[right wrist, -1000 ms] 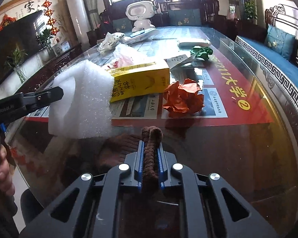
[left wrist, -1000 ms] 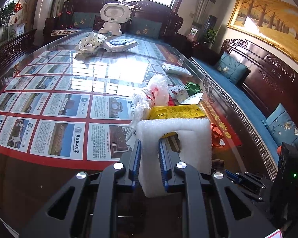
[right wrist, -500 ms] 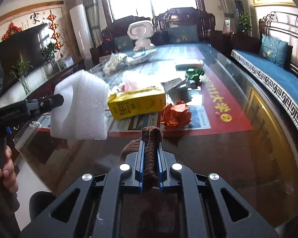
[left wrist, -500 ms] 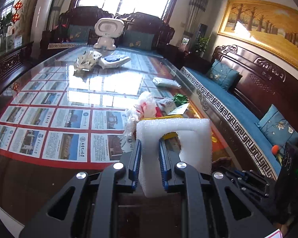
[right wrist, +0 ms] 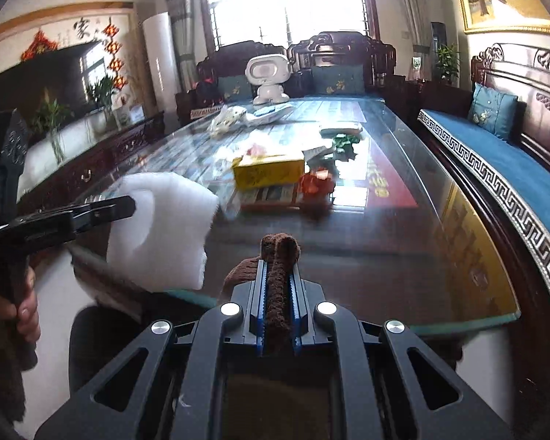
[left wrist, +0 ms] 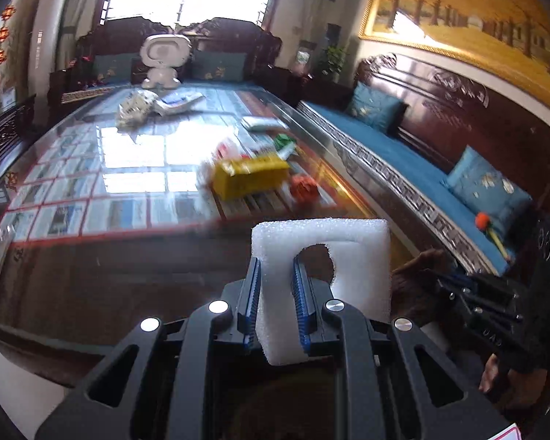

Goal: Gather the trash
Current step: 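Lift the white foam block and brown knit cloth off the table with both tools, then carry both items over the tan bin and open both tools to drop them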

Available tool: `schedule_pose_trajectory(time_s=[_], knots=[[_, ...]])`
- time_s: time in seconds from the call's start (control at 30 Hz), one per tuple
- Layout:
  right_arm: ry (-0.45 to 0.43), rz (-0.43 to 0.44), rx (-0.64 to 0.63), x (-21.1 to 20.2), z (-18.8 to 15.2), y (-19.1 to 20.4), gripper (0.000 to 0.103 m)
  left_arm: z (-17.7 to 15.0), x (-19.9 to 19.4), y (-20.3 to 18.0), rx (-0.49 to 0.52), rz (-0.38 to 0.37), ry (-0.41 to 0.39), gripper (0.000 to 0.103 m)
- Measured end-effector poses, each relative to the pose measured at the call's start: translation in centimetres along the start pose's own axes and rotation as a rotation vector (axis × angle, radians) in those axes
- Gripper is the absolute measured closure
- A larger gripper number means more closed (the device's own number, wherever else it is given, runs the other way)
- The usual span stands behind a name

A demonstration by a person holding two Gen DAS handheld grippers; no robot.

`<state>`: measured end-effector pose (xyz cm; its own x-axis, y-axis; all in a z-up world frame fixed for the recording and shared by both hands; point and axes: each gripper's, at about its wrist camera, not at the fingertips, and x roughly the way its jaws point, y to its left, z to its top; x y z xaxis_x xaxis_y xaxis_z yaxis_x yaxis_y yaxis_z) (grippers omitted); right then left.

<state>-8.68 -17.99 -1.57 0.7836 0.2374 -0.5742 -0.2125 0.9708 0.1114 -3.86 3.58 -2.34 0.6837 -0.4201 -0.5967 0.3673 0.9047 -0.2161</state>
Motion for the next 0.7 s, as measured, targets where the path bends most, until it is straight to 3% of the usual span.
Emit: schedule_pose_trajectory(time_s=[0.3,0.7], knots=[[0.188,0.022,-0.035,-1.7,-8.6,2.3,0.092,-8.9,-1.2,-0.9,-0.005,-0.024,0.148,0.084],[0.421,0.044,0.013,2.1,-16.9,1.7,0.092,-20.2,5.7,-1.3,-0.009,-0.072,0.494,0.084]])
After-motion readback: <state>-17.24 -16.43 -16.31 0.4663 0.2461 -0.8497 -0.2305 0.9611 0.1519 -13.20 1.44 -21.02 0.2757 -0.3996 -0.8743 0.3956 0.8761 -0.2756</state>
